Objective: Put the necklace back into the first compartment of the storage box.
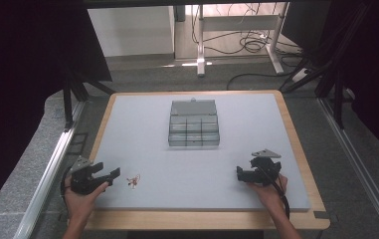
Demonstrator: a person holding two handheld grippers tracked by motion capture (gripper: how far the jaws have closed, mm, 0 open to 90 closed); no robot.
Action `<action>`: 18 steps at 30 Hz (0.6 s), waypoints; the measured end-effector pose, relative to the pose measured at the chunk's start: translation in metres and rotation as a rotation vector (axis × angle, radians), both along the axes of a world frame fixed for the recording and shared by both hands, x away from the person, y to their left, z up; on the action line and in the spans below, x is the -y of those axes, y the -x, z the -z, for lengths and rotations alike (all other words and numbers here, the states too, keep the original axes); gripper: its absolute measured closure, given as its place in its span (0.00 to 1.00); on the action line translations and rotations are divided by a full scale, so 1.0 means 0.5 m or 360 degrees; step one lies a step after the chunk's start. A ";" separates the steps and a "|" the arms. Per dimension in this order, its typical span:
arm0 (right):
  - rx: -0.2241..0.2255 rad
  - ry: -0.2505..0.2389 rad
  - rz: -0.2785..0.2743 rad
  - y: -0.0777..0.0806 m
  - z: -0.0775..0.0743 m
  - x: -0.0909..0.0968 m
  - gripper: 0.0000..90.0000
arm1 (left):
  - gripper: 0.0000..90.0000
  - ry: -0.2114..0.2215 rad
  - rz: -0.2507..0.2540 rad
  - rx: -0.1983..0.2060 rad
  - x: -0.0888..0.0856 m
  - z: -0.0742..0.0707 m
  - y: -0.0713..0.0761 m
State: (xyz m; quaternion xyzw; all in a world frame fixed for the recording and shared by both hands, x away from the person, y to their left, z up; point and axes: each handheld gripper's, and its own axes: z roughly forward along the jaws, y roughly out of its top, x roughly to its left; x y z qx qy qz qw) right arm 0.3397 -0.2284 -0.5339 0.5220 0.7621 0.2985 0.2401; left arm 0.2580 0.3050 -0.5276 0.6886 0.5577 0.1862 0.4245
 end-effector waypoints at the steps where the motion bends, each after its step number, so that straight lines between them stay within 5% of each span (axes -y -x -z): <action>1: 0.0000 0.0000 0.0000 0.000 0.000 0.000 0.00 | 0.25 0.0001 0.0002 -0.0001 -0.001 0.000 0.000; 14: 0.0002 0.0003 -0.0001 0.000 0.000 0.000 0.00 | 0.26 -0.0065 0.0034 -0.0034 0.004 0.002 -0.004; 18: 0.0001 0.0005 -0.0001 0.000 0.000 -0.001 0.00 | 0.26 -0.0024 0.0081 -0.0038 0.007 -0.011 0.001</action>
